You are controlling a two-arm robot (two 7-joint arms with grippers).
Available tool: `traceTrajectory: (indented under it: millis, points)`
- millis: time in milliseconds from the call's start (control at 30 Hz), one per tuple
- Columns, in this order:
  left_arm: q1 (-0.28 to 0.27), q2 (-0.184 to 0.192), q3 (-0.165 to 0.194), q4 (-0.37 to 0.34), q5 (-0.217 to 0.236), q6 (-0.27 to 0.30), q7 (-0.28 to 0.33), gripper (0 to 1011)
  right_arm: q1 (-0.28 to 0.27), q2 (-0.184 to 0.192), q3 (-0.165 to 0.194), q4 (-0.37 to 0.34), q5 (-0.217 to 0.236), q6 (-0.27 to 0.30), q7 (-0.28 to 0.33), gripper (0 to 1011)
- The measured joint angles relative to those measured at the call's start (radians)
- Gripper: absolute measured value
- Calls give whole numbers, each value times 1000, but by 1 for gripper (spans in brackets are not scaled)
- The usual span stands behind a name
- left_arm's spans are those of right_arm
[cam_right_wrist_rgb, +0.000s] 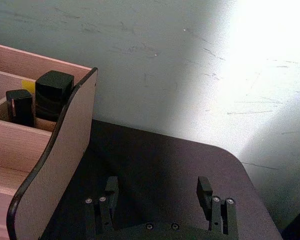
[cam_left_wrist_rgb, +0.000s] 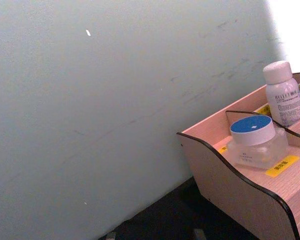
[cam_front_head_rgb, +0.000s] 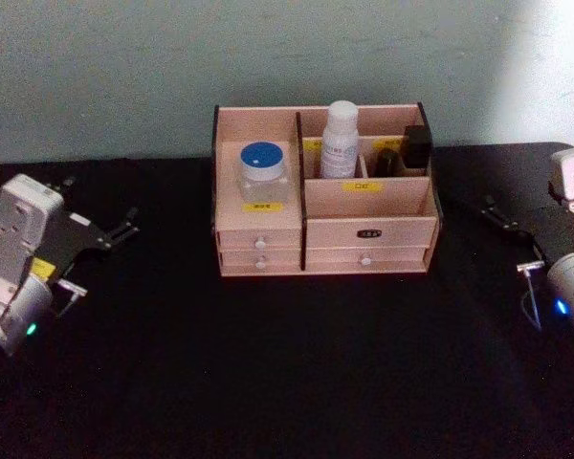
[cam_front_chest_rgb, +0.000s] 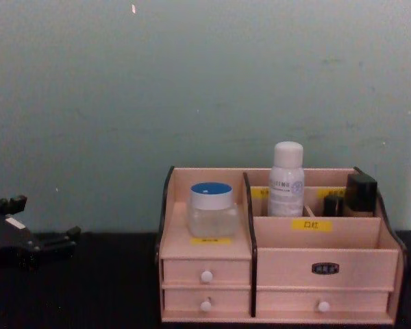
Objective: Pick up the facial cleanser and watermelon frost from the table and place them into the tiered storage box.
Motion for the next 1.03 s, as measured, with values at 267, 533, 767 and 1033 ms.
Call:
traceTrajectory:
  millis: [267, 533, 767, 1033]
  points:
    - [0, 0, 0, 0, 0, 0, 0, 1001, -1, 1, 1, -2, 2, 1, 1, 1003]
    - [0, 0, 0, 0, 0, 0, 0, 1001, -1, 2, 1, -3, 3, 1, 2, 1003]
    - [0, 0, 0, 0, 0, 0, 0, 1001, -2, 2, 1, -4, 4, 1, 2, 1003]
    - [0, 0, 0, 0, 0, 0, 0, 1001, -2, 2, 1, -4, 4, 1, 2, 1003]
